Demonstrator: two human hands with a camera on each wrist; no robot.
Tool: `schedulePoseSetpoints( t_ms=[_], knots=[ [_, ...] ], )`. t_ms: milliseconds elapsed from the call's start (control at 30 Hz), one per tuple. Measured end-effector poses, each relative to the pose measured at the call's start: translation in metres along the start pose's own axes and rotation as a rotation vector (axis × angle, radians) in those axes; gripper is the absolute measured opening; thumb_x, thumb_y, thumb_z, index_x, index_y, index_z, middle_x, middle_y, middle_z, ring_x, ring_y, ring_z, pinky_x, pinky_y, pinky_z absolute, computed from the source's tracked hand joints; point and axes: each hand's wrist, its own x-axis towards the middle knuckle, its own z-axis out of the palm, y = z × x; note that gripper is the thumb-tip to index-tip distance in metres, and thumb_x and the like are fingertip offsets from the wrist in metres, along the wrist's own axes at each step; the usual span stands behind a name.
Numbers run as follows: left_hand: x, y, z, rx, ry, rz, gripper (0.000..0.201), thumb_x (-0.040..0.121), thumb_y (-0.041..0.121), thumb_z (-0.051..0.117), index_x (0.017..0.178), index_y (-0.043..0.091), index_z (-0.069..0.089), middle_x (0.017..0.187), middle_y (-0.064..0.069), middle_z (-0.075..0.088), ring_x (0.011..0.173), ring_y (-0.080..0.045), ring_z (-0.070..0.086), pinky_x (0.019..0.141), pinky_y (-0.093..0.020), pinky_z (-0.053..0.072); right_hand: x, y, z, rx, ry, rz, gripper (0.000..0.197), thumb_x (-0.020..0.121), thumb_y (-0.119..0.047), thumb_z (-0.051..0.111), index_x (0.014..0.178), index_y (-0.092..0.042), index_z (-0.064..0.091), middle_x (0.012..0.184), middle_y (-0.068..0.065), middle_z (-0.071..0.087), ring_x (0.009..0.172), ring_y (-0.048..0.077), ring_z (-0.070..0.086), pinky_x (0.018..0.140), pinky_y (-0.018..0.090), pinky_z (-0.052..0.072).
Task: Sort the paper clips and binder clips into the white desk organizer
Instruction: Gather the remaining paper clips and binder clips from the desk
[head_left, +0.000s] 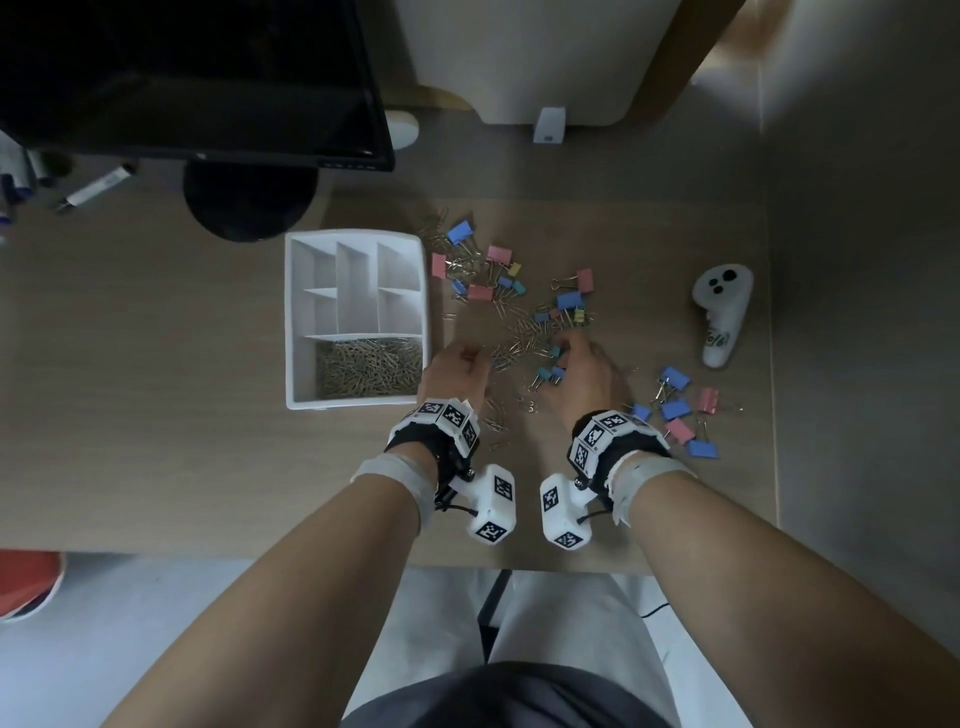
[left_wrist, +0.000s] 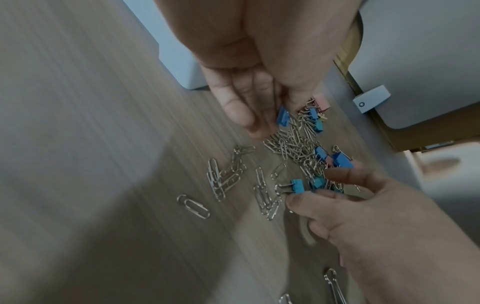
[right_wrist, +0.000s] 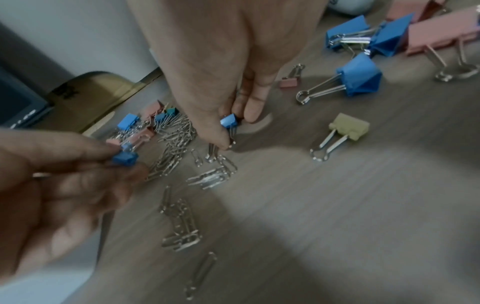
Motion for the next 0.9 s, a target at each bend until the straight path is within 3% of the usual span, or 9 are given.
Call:
schedulePoseSetpoints(
  t_ms=[100, 200, 333, 400, 500, 600, 667, 767, 900],
  knots=[
    [-0.001, -0.006, 0.000, -0.052, 0.008, -0.009, 0.042, 0.067, 0.063, 0.046, 0.082, 0.028, 0.065, 0.069, 0.000, 0.071, 0.066, -0.029, 0.070, 0.064, -0.046, 0.060, 0.000, -0.001, 0.003, 0.083, 0.006, 0.080, 0.043, 0.075, -0.013, 0.079, 0.110, -0.026, 0.059, 0.104, 0.001, 0.066, 0.095, 0.021, 0.063, 0.082, 0.032, 0.051],
    [-0.004, -0.010, 0.002, -0.088, -0.010, -0.011, 0.032, 0.067, 0.057, 0.050, 0.074, 0.029, 0.063, 0.066, 0.001, 0.070, 0.066, -0.030, 0.070, 0.064, -0.048, 0.060, -0.004, 0.003, 0.005, 0.198, 0.054, 0.116, 0.037, 0.069, -0.008, 0.080, 0.100, -0.021, 0.065, 0.094, 0.004, 0.068, 0.089, 0.025, 0.064, 0.082, 0.037, 0.053],
    [-0.007, -0.008, 0.002, -0.094, -0.039, -0.004, 0.028, 0.071, 0.049, 0.054, 0.080, 0.026, 0.067, 0.072, -0.010, 0.070, 0.073, -0.036, 0.069, 0.067, -0.052, 0.059, -0.012, 0.003, 0.004, 0.168, 0.065, -0.006, 0.033, 0.069, -0.005, 0.078, 0.096, -0.021, 0.067, 0.081, -0.004, 0.062, 0.082, 0.023, 0.063, 0.084, 0.042, 0.052],
    [-0.007, -0.009, 0.002, -0.059, -0.074, 0.021, 0.029, 0.073, 0.043, 0.051, 0.091, 0.027, 0.069, 0.082, -0.010, 0.072, 0.079, -0.034, 0.070, 0.073, -0.049, 0.059, -0.013, 0.003, 0.005, 0.092, 0.045, -0.071, 0.039, 0.071, -0.007, 0.078, 0.105, -0.023, 0.066, 0.090, -0.002, 0.064, 0.087, 0.024, 0.064, 0.085, 0.038, 0.051],
    [-0.005, -0.016, 0.000, -0.068, -0.094, 0.025, 0.021, 0.069, 0.044, 0.051, 0.082, 0.048, 0.066, 0.078, -0.003, 0.073, 0.074, -0.029, 0.071, 0.069, -0.046, 0.060, -0.013, 0.004, 0.004, 0.072, 0.055, -0.089, 0.048, 0.076, -0.002, 0.071, 0.119, -0.024, 0.065, 0.113, 0.008, 0.062, 0.099, 0.027, 0.062, 0.085, 0.031, 0.048],
    [0.002, -0.027, 0.006, -0.083, -0.081, -0.019, 0.027, 0.062, 0.050, 0.051, 0.082, 0.041, 0.066, 0.079, -0.004, 0.073, 0.077, -0.031, 0.072, 0.071, -0.048, 0.060, -0.013, 0.000, -0.001, 0.133, 0.149, -0.075, 0.049, 0.079, 0.002, 0.069, 0.123, -0.020, 0.065, 0.125, 0.010, 0.055, 0.098, 0.022, 0.061, 0.089, 0.034, 0.051],
    [0.006, -0.031, 0.009, -0.109, -0.083, -0.039, 0.032, 0.059, 0.050, 0.050, 0.083, 0.037, 0.066, 0.080, -0.006, 0.073, 0.078, -0.033, 0.071, 0.073, -0.050, 0.060, -0.013, -0.001, -0.004, 0.086, 0.086, -0.100, 0.046, 0.081, 0.001, 0.070, 0.121, -0.021, 0.065, 0.126, 0.009, 0.050, 0.092, 0.019, 0.060, 0.085, 0.036, 0.054],
    [0.000, -0.019, 0.006, -0.121, -0.113, -0.057, 0.025, 0.059, 0.047, 0.052, 0.078, 0.044, 0.067, 0.075, -0.004, 0.073, 0.077, -0.032, 0.071, 0.072, -0.049, 0.060, -0.012, 0.003, -0.004, -0.063, -0.060, -0.153, 0.040, 0.084, -0.001, 0.067, 0.118, -0.022, 0.068, 0.125, 0.010, 0.048, 0.098, 0.028, 0.061, 0.084, 0.035, 0.052],
    [-0.001, -0.013, 0.005, -0.108, -0.111, -0.060, 0.024, 0.059, 0.049, 0.055, 0.077, 0.040, 0.069, 0.070, -0.002, 0.072, 0.077, -0.032, 0.071, 0.069, -0.049, 0.060, -0.002, 0.008, -0.003, -0.226, -0.091, -0.211, 0.018, 0.094, -0.018, 0.056, 0.101, -0.023, 0.071, 0.117, 0.000, 0.052, 0.095, 0.020, 0.055, 0.073, 0.027, 0.037]
  ],
)
